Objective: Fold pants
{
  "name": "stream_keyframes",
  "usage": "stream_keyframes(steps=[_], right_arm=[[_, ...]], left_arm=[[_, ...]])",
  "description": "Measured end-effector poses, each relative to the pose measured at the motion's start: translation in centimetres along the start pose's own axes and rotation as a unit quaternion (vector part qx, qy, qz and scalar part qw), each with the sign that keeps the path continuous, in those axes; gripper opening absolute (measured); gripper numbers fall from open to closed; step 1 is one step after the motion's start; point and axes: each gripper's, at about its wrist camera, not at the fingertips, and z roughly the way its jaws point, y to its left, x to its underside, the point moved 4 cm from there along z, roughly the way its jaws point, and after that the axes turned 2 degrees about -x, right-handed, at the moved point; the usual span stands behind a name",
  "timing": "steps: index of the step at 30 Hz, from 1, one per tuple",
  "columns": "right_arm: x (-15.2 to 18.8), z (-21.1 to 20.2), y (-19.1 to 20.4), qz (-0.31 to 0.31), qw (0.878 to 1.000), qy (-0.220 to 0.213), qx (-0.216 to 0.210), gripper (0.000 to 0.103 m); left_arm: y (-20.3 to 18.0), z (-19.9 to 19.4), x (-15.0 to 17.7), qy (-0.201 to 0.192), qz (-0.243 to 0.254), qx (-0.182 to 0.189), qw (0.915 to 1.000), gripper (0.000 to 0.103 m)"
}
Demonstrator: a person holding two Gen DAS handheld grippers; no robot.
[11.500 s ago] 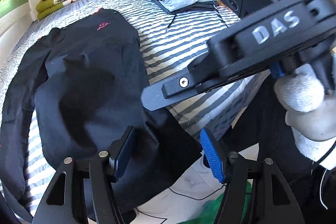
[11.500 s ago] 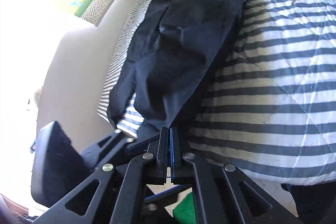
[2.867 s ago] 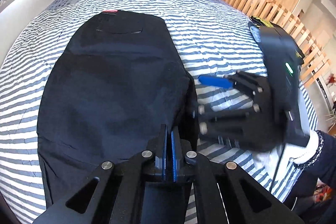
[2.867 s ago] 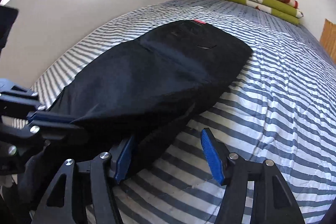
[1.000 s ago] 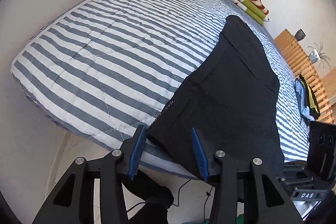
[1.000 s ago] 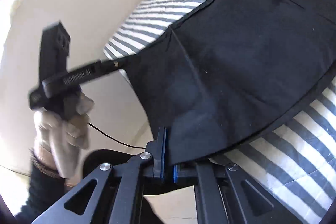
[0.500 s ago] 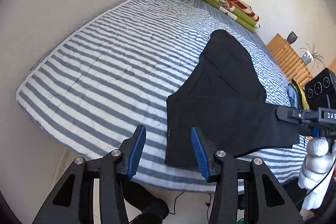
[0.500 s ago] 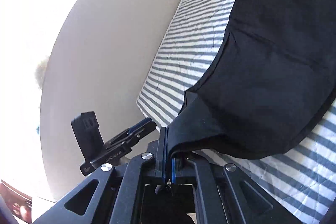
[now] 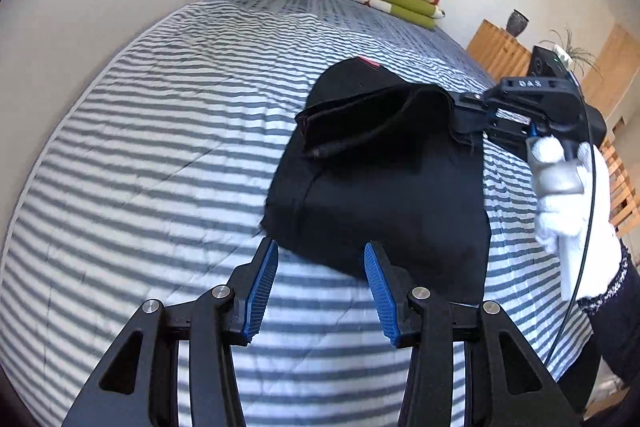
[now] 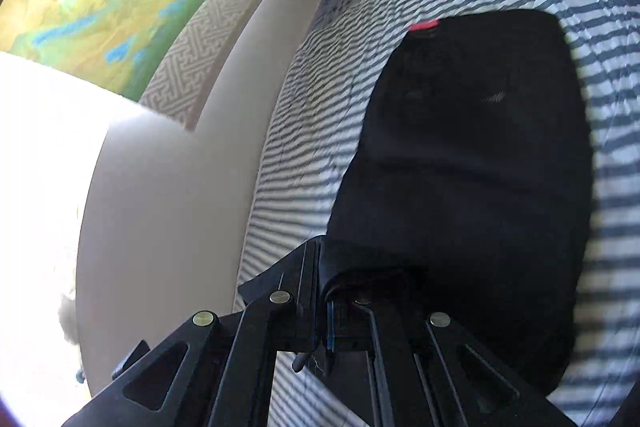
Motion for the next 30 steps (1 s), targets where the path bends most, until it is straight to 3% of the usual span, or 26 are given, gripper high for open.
stream_keyframes(steps=[4,6,9,17,21,22,26,30], right_arm=[[-5.9,0.9,-6.8,0.060,0.998,-0.016,0.029,0.003],[-7.3,2.0,-10.9,0.111,0.993,-0.015,0.038,0.003],[-8.4,4.2,-14.8,0.164,0.986,0.006,0.019,0.003],[-9.1,2.6,-14.1,0.152,0.987,0.047,-0.024,0.016],[-8.9,0.3,-14.8,0.170,0.985,0.014,-0.034,0.039],[-8.8,-0.4,-15.3,0.176,0.984,0.004,-0.034,0.040],[-8.8,-3.4,-16.1,0.168,0.985,-0.046,0.009,0.043],[-7.8,-4.2,-12.9,0.060,0.995,-0.056,0.059,0.043]], left_arm=[[-2.8,6.0,-2.5,0.017,0.023,0.012,0.9995,0.049],[-3.9,8.1,-3.0,0.027,0.036,0.012,0.9989,0.049],[-4.6,10.7,-3.1,0.048,0.046,0.007,0.9977,0.049],[-4.4,12.6,-2.1,0.065,0.054,-0.005,0.9964,0.048],[-4.6,13.0,-2.0,0.067,0.069,-0.016,0.9953,0.048],[-4.7,13.0,-1.9,0.068,0.072,-0.017,0.9950,0.048],[-4.5,13.0,-1.8,0.071,0.075,-0.014,0.9946,0.048],[-4.3,12.6,-2.0,0.067,0.064,-0.010,0.9957,0.049]])
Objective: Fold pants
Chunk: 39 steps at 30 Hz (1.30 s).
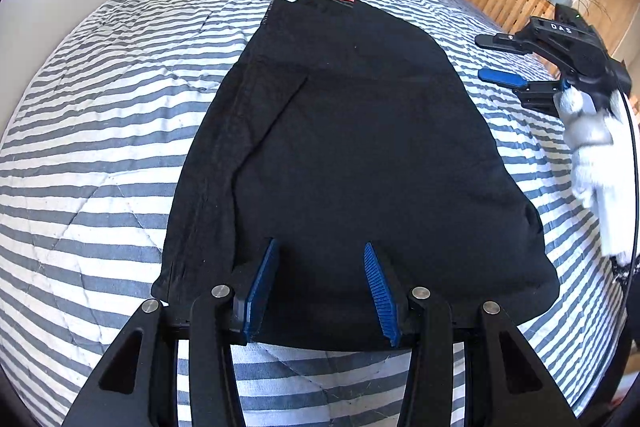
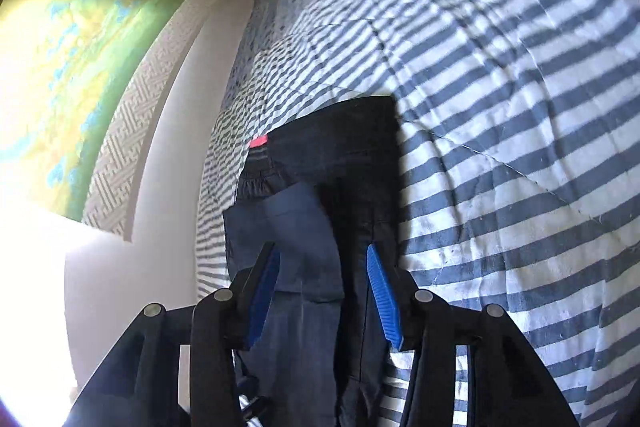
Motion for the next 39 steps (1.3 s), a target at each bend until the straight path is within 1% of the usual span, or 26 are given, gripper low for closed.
stream_keyframes(steps=[2,4,6,8,10,11,12,14,15,16,17,18,20,22,24,26,29,31,32,33,34,35,36,37,38,39], right_arm=[[1.3,0.7,2.9,-0.077,0.997,0.003,0.020,0.043],[2.7,2.0,5.7,-0.144,0.989,0.012,0.034,0.043],[4.1,2.7,6.2,-0.195,0.979,0.026,0.057,0.043],[5.3,4.4,6.5,-0.227,0.969,0.041,0.087,0.043],[6.1,5.8,5.9,-0.250,0.959,0.048,0.121,0.043],[6.3,6.4,5.5,-0.254,0.956,0.054,0.138,0.041],[6.6,6.9,5.2,-0.255,0.954,0.059,0.145,0.040],[6.7,5.8,4.8,-0.250,0.955,0.055,0.152,0.040],[6.8,4.5,4.7,-0.245,0.957,0.048,0.151,0.041],[6.9,3.2,4.9,-0.242,0.959,0.041,0.141,0.041],[7.5,1.5,5.1,-0.238,0.962,0.037,0.128,0.042],[8.0,0.3,5.2,-0.234,0.964,0.035,0.121,0.046],[10.6,-2.6,4.8,-0.225,0.968,0.044,0.104,0.051],[13.8,-4.7,4.0,-0.219,0.971,0.059,0.080,0.051],[17.3,-5.5,3.5,-0.233,0.966,0.084,0.069,0.051],[20.1,-5.5,3.3,-0.250,0.960,0.099,0.076,0.051],[22.6,-4.4,4.0,-0.305,0.944,0.092,0.092,0.051],[23.1,-3.6,4.8,-0.334,0.934,0.084,0.094,0.051],[23.2,-3.1,5.1,-0.351,0.928,0.079,0.102,0.051],[23.2,-2.8,5.3,-0.366,0.921,0.072,0.111,0.050],[23.2,-2.5,5.5,-0.380,0.916,0.070,0.113,0.051],[23.2,-1.9,5.4,-0.385,0.913,0.078,0.108,0.050],[23.1,-1.4,5.1,-0.380,0.915,0.094,0.099,0.050],[23.3,-1.1,4.7,-0.370,0.919,0.113,0.082,0.050],[23.5,-1.0,4.5,-0.362,0.921,0.131,0.059,0.048],[24.3,-1.6,4.6,-0.362,0.920,0.143,0.038,0.047]], left_arm=[[-0.1,-0.6,-0.2,-0.007,-0.006,0.001,1.0000,0.049],[0.2,-1.4,-0.2,-0.016,-0.009,0.001,0.9998,0.049],[0.8,-1.8,-0.2,-0.018,-0.010,-0.013,0.9997,0.049],[1.8,-1.7,0.0,-0.010,-0.023,-0.017,0.9996,0.049],[2.6,-1.5,0.1,-0.004,-0.029,-0.024,0.9993,0.049],[2.9,-1.6,0.1,-0.003,-0.031,-0.021,0.9993,0.048],[3.3,-2.1,0.0,-0.008,-0.043,-0.014,0.9990,0.049],[3.9,-3.1,-0.1,-0.024,-0.052,-0.026,0.9980,0.051],[4.2,-3.6,-0.2,-0.029,-0.054,-0.029,0.9977,0.053],[4.6,-3.8,-0.2,-0.031,-0.059,-0.030,0.9973,0.060],[5.0,-3.9,-0.2,-0.030,-0.065,-0.031,0.9970,0.070],[5.3,-3.8,-0.2,-0.025,-0.070,-0.030,0.9968,0.076],[5.6,-3.2,0.1,-0.011,-0.070,-0.026,0.9971,0.076],[6.0,-2.2,0.5,0.003,-0.069,-0.029,0.9972,0.076],[5.8,-1.0,0.7,0.015,-0.066,-0.033,0.9972,0.076],[5.4,0.0,1.1,0.019,-0.067,-0.032,0.9970,0.076],[5.3,0.4,1.1,0.013,-0.073,-0.033,0.9967,0.076],[5.5,0.4,1.0,0.014,-0.076,-0.032,0.9965,0.075],[5.7,0.4,0.8,0.015,-0.078,-0.031,0.9963,0.073],[5.8,0.3,0.8,0.015,-0.080,-0.032,0.9962,0.068],[5.8,0.3,0.8,0.013,-0.081,-0.035,0.9960,0.066],[5.9,0.2,0.7,0.011,-0.082,-0.037,0.9959,0.062],[5.9,0.2,0.7,0.009,-0.084,-0.040,0.9956,0.056],[6.0,0.2,0.7,0.007,-0.085,-0.044,0.9954,0.055],[6.0,0.3,0.6,0.007,-0.085,-0.047,0.9953,0.052],[6.0,0.3,0.6,0.006,-0.085,-0.048,0.9952,0.048]])
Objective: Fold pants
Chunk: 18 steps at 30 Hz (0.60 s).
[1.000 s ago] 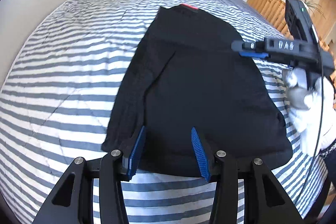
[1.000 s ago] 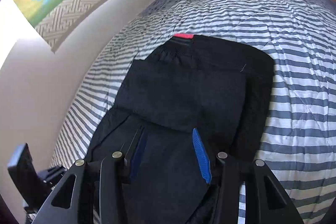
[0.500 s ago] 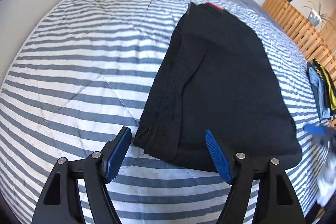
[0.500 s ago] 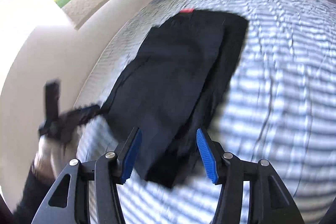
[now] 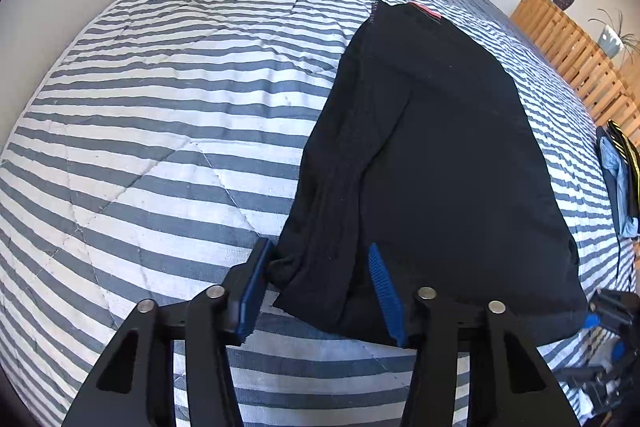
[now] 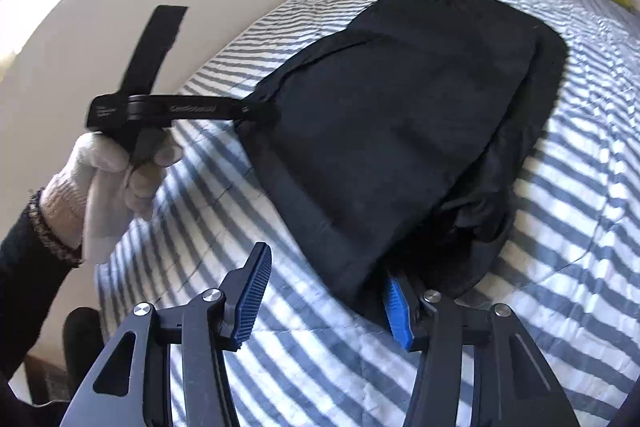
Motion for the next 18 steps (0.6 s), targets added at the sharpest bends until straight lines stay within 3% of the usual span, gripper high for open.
stream_keyframes(steps=[3,9,10,12,14,18], right_arm=[[1.1,-1.9,0.2,-0.022,0.999,-0.018,-0.022,0.047],[-0.2,-5.0,-3.0,0.012,0.998,-0.066,0.015,0.045],[-0.7,-5.3,-3.6,0.016,0.997,-0.074,0.026,0.040],[-1.7,-5.7,-5.4,0.038,0.995,-0.078,0.043,0.016],[-3.0,-5.1,-7.1,0.055,0.993,-0.069,0.080,0.004],[-4.6,-3.2,-8.6,0.043,0.993,-0.047,0.101,0.003]], left_arm=[[-0.1,-0.2,-0.1,0.000,0.007,0.000,1.0000,0.041],[-0.4,-0.6,0.1,-0.002,0.015,-0.002,0.9999,0.036],[-0.4,-0.6,0.1,-0.001,0.015,-0.001,0.9999,0.036],[-0.3,-0.4,0.0,0.000,0.013,0.001,0.9999,0.035],[-0.4,-0.3,0.0,0.000,0.012,0.000,0.9999,0.036],[-0.5,-0.3,0.0,0.001,0.014,-0.002,0.9999,0.036]])
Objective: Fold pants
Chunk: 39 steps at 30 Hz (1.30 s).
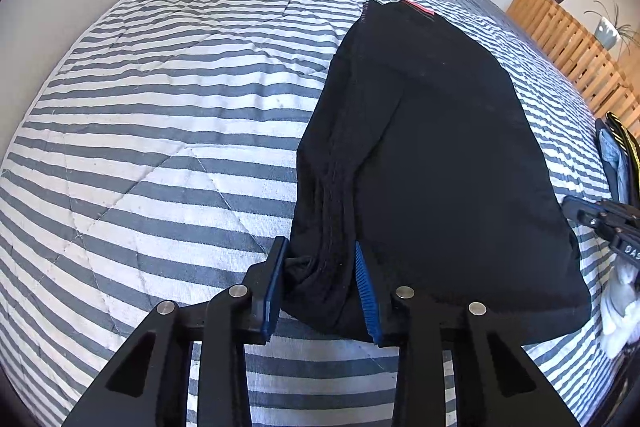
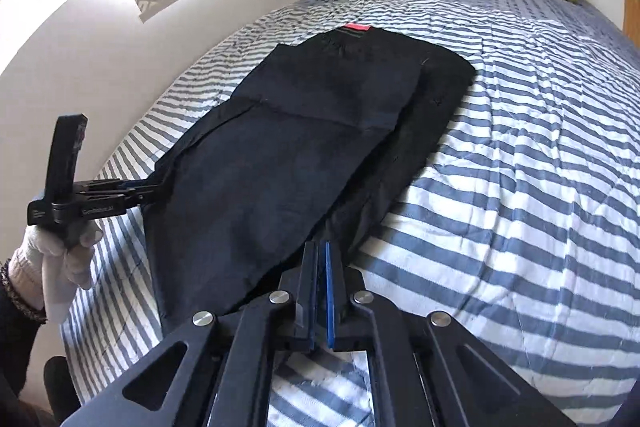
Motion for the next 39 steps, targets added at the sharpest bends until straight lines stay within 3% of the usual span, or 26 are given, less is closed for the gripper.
stream_keyframes(steps=[4,7,13,17,21,25,28,32,37,39], right_arm=[[0.3,2.5,0.6,-0.039,0.998,0.049,-0.006,0.003],[1.2,2.4,1.6,-0.064,0.994,0.073,-0.055,0.003],[1.9,1.9,2.0,-0.087,0.993,0.070,-0.046,0.003],[3.5,2.3,5.3,-0.141,0.979,0.107,-0.106,0.003],[6.2,0.9,7.5,-0.191,0.966,0.120,-0.127,0.002],[6.8,-0.4,6.4,-0.174,0.972,0.119,-0.102,0.002],[6.6,-3.1,5.9,-0.154,0.984,0.072,-0.061,0.006],[5.6,-6.0,8.3,-0.163,0.984,-0.002,-0.070,0.026],[5.1,-1.8,10.6,-0.197,0.979,0.028,-0.043,0.028],[6.0,0.6,10.2,-0.199,0.977,0.073,-0.026,0.028]], left_arm=[[0.0,0.1,0.0,0.001,0.002,0.000,1.0000,0.036],[0.2,0.1,0.0,0.002,0.002,0.004,1.0000,0.035],[0.1,0.2,0.0,0.001,0.001,0.002,1.0000,0.036],[0.1,0.2,0.0,0.002,0.003,0.002,1.0000,0.035],[-0.1,0.2,0.0,0.002,0.008,0.004,1.0000,0.035],[-0.1,-0.4,0.0,0.001,0.017,-0.004,0.9999,0.035],[0.5,-2.0,0.1,-0.018,0.017,-0.026,0.9993,0.035],[-0.9,-3.9,0.2,-0.047,0.050,-0.047,0.9965,0.035],[-0.8,-2.3,-0.4,-0.026,0.054,-0.063,0.9962,0.035],[0.2,-1.5,-0.3,-0.005,0.040,-0.074,0.9964,0.045]])
